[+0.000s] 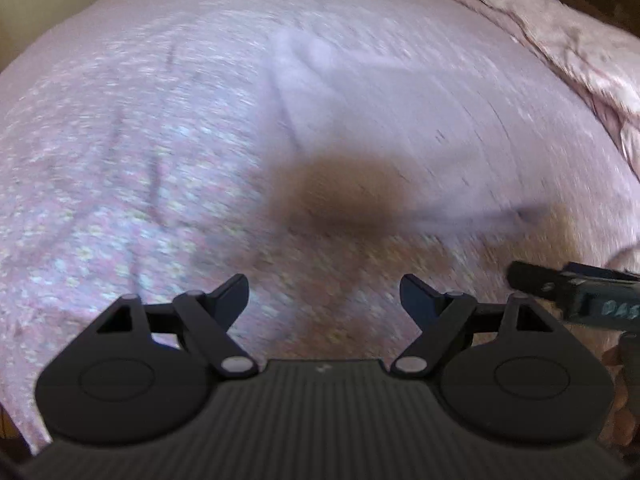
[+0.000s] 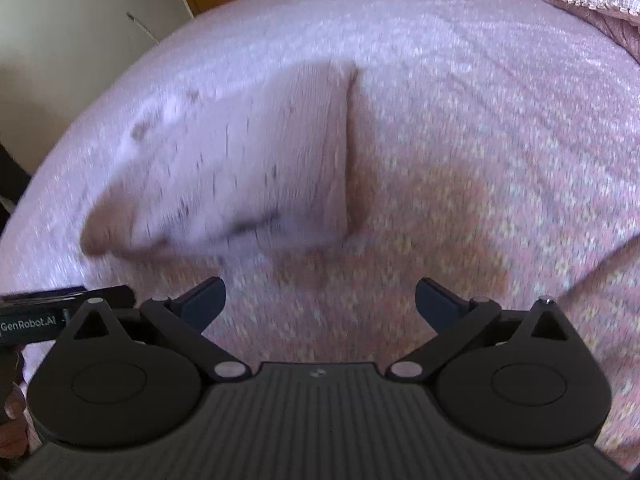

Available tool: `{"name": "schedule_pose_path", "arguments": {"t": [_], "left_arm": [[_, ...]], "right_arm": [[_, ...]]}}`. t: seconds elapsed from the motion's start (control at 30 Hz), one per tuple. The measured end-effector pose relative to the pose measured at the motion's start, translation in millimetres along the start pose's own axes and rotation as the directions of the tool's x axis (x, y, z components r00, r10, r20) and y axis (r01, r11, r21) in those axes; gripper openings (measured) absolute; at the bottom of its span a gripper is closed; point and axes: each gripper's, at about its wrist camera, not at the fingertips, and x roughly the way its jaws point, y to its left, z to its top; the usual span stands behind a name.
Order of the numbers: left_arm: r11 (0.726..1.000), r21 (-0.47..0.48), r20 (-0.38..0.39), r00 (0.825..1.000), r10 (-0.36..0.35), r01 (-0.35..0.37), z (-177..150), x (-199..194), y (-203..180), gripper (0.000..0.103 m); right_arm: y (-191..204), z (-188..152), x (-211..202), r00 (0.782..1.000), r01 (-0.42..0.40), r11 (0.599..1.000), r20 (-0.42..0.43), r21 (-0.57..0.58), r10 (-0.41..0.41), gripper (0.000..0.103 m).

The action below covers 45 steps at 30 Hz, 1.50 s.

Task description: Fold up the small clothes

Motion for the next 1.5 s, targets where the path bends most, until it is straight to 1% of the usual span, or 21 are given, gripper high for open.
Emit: {"name": "schedule_pose_path", "arguments": {"t": [0.1,0.23,0.33,0.37,0.57,0.77,1.1,1.5], "left_arm": [[0.999,0.031,0.017,0.999,0.040,-0.041,-5.7,5.4,-8.4,0.084],[0.995,0.022,0.018,0.995,0.095,-0.095,-9.4,16.8,-9.4,0.084],[0.993,-0.018,-0.007,0.993,0.115,-0.116,-12.5,26.7,-6.3,0.084],[0.993,-0.023,-0.002,0.993,0.118,-0.118,-12.7,27.3,-7.8,0.087],[0.990,-0.020,0.008,0.990,0.138,-0.138,-15.9,29.4,-11.3,0.095],[0.988,-0.029,-0.009,0.989,0.148,-0.149,-17.2,31.1,-11.9,0.101],[0.988,-0.025,-0.014,0.988,0.151,-0.152,-17.9,32.0,-10.2,0.102],[0.989,-0.035,-0.018,0.989,0.144,-0.144,-18.6,31.8,-8.7,0.102]], "right_arm": [[6.6,-9.3,10.0,0.999,0.013,0.999,-0.042,-0.038,-0.015,0.103],[2.8,-15.0,25.4,0.993,0.001,1.000,-0.118,0.000,-0.001,0.103],[0.3,-18.0,27.9,0.995,-0.001,1.000,-0.102,0.014,0.002,0.103],[0.7,-18.7,28.0,0.995,0.001,1.000,-0.100,0.013,0.001,0.103],[7.5,-22.2,30.9,0.995,0.030,0.999,-0.095,-0.022,-0.032,0.103],[8.4,-24.2,31.0,0.995,0.043,0.999,-0.090,-0.034,-0.046,0.103],[11.8,-26.4,32.7,0.994,0.064,0.996,-0.088,-0.056,-0.068,0.103],[11.5,-26.1,33.4,0.994,0.068,0.996,-0.083,-0.056,-0.072,0.103]]}}
